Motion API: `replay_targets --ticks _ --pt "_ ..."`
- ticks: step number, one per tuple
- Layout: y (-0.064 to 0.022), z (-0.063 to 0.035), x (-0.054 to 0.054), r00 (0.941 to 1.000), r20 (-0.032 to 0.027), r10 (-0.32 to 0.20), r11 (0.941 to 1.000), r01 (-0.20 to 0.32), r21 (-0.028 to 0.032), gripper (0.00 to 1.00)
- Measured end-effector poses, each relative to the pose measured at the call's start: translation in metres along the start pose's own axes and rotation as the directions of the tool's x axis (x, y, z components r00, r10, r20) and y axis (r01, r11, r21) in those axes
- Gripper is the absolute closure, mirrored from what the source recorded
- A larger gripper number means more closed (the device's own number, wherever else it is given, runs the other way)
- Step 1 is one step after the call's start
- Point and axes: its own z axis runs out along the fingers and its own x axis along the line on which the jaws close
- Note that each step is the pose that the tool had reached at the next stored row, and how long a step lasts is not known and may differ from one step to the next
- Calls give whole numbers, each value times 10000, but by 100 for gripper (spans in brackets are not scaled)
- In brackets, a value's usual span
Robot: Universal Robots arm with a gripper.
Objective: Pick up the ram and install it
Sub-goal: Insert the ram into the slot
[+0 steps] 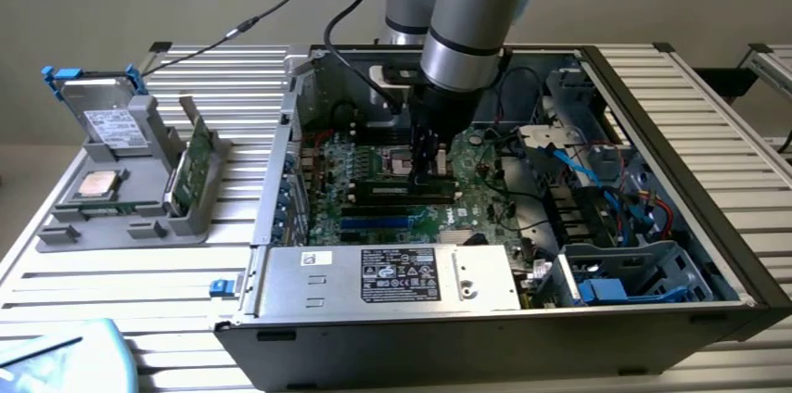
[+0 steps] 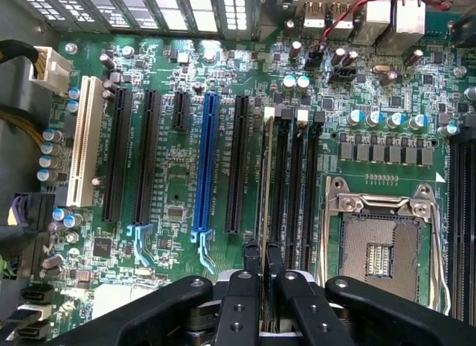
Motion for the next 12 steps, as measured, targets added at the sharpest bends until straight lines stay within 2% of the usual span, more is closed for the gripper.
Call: replay_targets --ticks 3,6,12 --pt "-2 8 -8 10000 -1 36 10000 -36 -2 86" --pt "-3 11 -17 10000 -31 49 10000 -49 -3 86" --pt "-6 23 -49 9998 -202 76 10000 -76 -14 86"
